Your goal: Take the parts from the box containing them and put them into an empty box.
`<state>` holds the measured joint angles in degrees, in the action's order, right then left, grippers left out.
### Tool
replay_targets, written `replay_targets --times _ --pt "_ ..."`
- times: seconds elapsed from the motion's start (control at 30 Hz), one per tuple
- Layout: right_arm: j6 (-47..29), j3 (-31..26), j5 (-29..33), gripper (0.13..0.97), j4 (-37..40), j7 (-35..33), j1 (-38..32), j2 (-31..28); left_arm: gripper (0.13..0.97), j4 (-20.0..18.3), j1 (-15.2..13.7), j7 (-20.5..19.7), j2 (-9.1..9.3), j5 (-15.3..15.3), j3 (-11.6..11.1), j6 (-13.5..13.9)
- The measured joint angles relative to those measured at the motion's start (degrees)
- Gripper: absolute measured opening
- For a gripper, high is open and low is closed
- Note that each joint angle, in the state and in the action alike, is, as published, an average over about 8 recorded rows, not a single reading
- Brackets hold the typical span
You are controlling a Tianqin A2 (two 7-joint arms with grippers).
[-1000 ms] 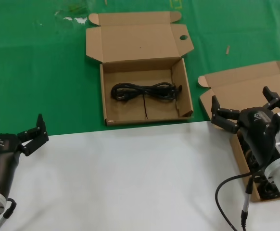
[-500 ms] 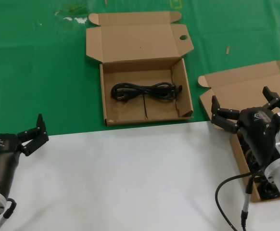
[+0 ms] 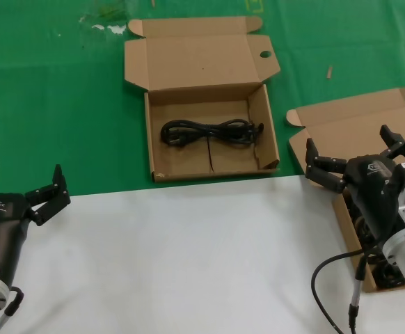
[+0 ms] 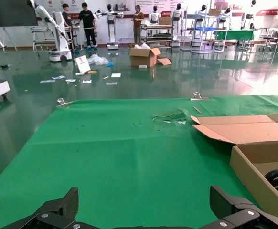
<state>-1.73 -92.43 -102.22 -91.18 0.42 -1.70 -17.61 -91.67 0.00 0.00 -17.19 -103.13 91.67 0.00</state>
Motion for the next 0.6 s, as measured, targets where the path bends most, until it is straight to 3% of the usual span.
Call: replay_targets --times 0.6 --pt "0.0 0.0 0.0 0.966 0.0 0.0 0.0 0.0 0.966 0.0 0.0 0.0 0.00 0.0 0.0 0.0"
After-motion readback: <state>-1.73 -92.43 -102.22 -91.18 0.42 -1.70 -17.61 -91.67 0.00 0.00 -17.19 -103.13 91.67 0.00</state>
